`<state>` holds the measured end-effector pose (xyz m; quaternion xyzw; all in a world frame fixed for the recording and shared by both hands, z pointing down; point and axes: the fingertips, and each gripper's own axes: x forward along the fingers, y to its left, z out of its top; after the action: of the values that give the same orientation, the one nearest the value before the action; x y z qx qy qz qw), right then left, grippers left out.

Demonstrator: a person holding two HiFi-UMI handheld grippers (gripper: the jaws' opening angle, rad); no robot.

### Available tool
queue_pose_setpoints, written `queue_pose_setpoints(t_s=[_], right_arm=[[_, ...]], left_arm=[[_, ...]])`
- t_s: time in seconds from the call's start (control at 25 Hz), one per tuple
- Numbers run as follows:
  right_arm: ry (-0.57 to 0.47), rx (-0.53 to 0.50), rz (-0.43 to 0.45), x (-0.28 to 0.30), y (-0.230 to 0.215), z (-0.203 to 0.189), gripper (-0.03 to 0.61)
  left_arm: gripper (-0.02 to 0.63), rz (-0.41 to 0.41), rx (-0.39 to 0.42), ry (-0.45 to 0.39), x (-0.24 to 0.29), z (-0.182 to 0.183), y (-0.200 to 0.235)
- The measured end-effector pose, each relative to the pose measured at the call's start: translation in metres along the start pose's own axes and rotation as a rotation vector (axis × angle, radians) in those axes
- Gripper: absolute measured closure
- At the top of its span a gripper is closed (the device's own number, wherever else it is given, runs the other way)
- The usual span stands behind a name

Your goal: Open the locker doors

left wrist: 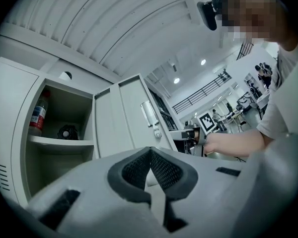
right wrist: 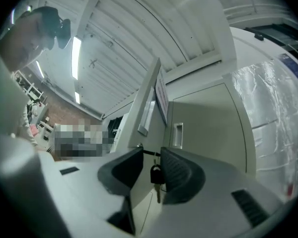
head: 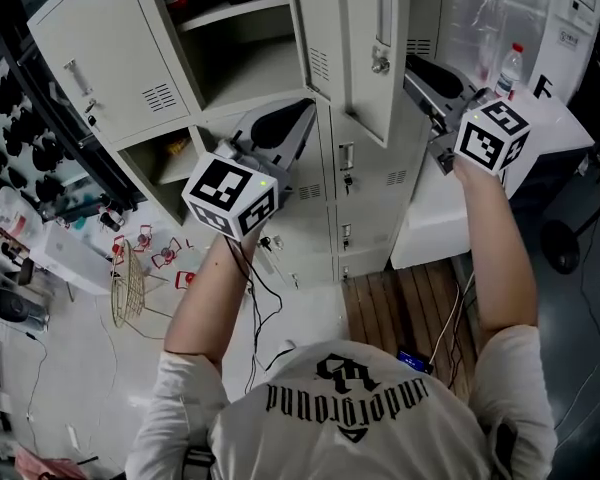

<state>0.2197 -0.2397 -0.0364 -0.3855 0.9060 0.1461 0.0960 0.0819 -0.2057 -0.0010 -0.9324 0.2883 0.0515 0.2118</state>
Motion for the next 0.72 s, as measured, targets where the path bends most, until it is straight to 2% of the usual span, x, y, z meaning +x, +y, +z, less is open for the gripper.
queue_pose_setpoints(t_s=[0.24,0.44,0.6,0.72], right_arm=[[0.005,-0.019,0.001,-0.002,0.003,0.0,0.457],[-0.017,-0.023,-0.052,-0.021,0.002,-0.004,0.438],[0.007,-0.01,-0.105,-0.044,0.0,-0.037,0.435],[0.056,-0.008,-0.151,-0.065,0.003,-0.076,0.43]], left_arm=[[0.607,0.002,-0.008,0.006,-0.001,-0.005,-0.003],[0.606,0.008,-0.031,0.017,-0.005,-0.016,-0.007],[0.606,0.013,-0.06,0.039,-0.008,-0.041,-0.017],[0.606,-0.004,-0.043,0.075,-0.009,-0.07,-0.036]])
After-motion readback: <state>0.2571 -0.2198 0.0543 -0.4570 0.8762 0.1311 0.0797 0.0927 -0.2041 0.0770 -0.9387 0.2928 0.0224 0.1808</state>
